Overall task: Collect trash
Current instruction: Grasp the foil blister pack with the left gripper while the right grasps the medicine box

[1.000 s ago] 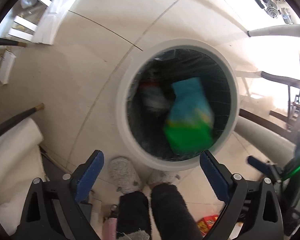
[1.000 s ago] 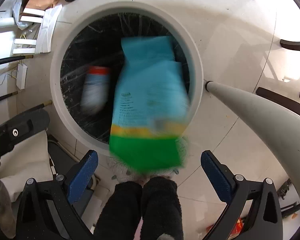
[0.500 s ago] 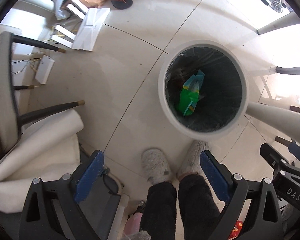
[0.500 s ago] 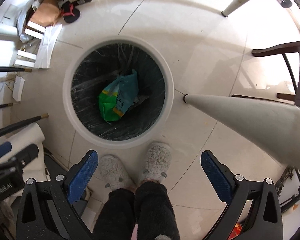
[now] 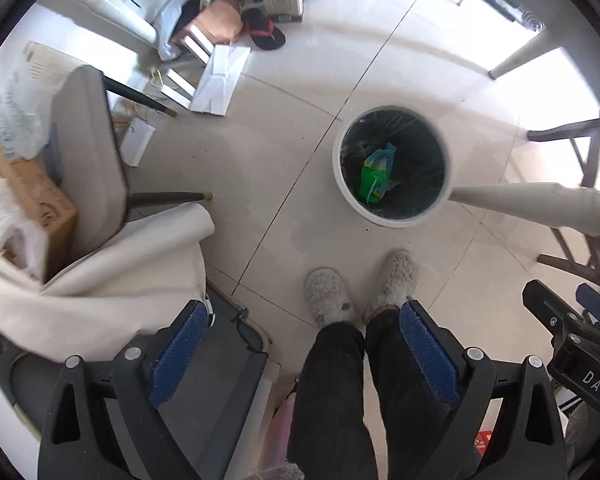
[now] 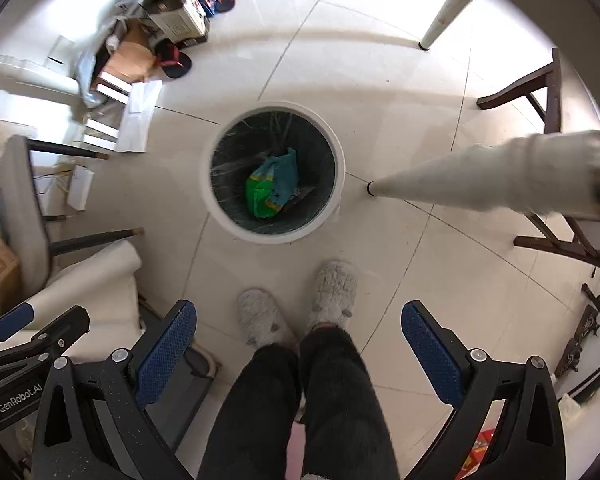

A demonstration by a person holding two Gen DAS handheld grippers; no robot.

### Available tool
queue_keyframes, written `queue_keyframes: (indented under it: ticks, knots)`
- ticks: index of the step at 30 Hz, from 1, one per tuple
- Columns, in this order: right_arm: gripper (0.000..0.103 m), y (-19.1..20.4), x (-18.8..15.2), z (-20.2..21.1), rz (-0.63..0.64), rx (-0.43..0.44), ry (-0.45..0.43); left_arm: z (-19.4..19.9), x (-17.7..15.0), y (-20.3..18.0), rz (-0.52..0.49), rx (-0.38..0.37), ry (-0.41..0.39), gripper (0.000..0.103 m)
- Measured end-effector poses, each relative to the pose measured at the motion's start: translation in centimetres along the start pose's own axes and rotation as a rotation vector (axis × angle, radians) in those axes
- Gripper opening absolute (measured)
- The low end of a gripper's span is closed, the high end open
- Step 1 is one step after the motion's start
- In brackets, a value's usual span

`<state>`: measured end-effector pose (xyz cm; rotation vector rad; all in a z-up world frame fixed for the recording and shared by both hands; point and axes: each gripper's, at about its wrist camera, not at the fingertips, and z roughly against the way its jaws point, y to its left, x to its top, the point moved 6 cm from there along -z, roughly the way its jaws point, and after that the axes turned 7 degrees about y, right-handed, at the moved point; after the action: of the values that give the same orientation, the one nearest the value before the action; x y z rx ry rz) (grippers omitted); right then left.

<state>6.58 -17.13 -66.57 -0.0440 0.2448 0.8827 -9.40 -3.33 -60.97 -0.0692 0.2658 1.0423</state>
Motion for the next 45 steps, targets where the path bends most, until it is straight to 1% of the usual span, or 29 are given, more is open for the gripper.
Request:
queue_keyframes:
  ticks: [3,6,7,8,9,11,14,15,17,20,22,24,28,31,33,35,39,41,42,43,45]
  knots:
    - [0.103,0.2,-1.9,4.7,-0.007,0.034,-0.019,5.0,-1.3,0.3,0.000,-0.009,-0.058,0.098]
    - [0.103,0.2,-3.3,10.4,-0.014,0.077,-0.057,10.6,-1.7,0.1,-0.005,-0.035,-0.143,0.098]
    - [0.103,0.1,-3.6,12.4,-0.019,0.094,-0.072,12.5,-1.5,-0.2,-0.011,-0.051,-0.172,0.099]
    - [0.103,0.0,-3.7,14.6,-0.021,0.112,-0.091,14.3,-1.4,-0.6,-0.018,-0.068,-0.199,0.103]
    - [0.103,-0.2,-3.7,16.6,-0.021,0.122,-0.111,16.1,-0.9,-1.2,-0.026,-0.083,-0.227,0.103]
    - [0.103,-0.9,-3.1,20.8,-0.021,0.140,-0.154,19.3,0.3,-2.7,-0.052,-0.079,-0.277,0.103]
    - [0.103,-2.7,-1.4,26.1,-0.013,0.140,-0.203,22.9,2.7,-5.2,-0.070,-0.048,-0.333,0.103]
    - [0.103,-3.4,-0.5,27.6,-0.008,0.140,-0.219,23.7,3.7,-6.1,-0.067,-0.042,-0.337,0.103]
    - [0.103,-5.2,1.7,30.0,0.021,0.103,-0.238,25.5,5.9,-7.8,-0.037,-0.043,-0.339,0.103]
    - [0.103,-8.0,6.5,32.5,0.061,0.016,-0.240,26.7,9.6,-9.9,0.021,-0.055,-0.315,0.103]
    - [0.103,-9.7,10.5,33.8,0.079,-0.009,-0.236,27.1,12.3,-10.8,0.071,-0.073,-0.281,0.103]
    - [0.103,-11.2,14.5,34.5,0.112,-0.047,-0.208,27.0,15.0,-11.5,0.129,-0.099,-0.233,0.103]
    - [0.103,-12.9,22.6,32.9,0.192,-0.103,-0.135,24.4,20.0,-12.6,0.255,-0.152,-0.130,0.103]
    - [0.103,-13.6,27.6,30.2,0.254,-0.136,-0.078,22.4,23.0,-12.9,0.310,-0.128,-0.091,0.102]
    - [0.103,-13.4,29.9,28.2,0.294,-0.167,-0.039,21.2,24.2,-13.0,0.342,-0.127,-0.059,0.102]
    - [0.103,-13.2,31.7,26.5,0.321,-0.184,-0.002,20.3,25.0,-12.9,0.371,-0.140,-0.035,0.102]
    - [0.103,-12.6,33.8,24.8,0.362,-0.198,0.021,19.6,26.0,-12.9,0.393,-0.141,-0.020,0.101]
    - [0.097,-12.1,34.3,24.2,0.378,-0.183,0.034,19.3,26.1,-12.9,0.395,-0.136,-0.013,0.101]
    - [0.092,-12.0,34.4,24.1,0.380,-0.188,0.036,19.2,26.2,-12.9,0.396,-0.130,-0.010,0.099]
    - [0.091,-11.8,34.5,24.1,0.386,-0.193,0.032,19.1,26.2,-13.0,0.397,-0.130,-0.007,0.099]
    - [0.090,-11.5,34.6,24.2,0.374,-0.173,0.030,18.8,26.3,-12.9,0.393,-0.122,-0.004,0.099]
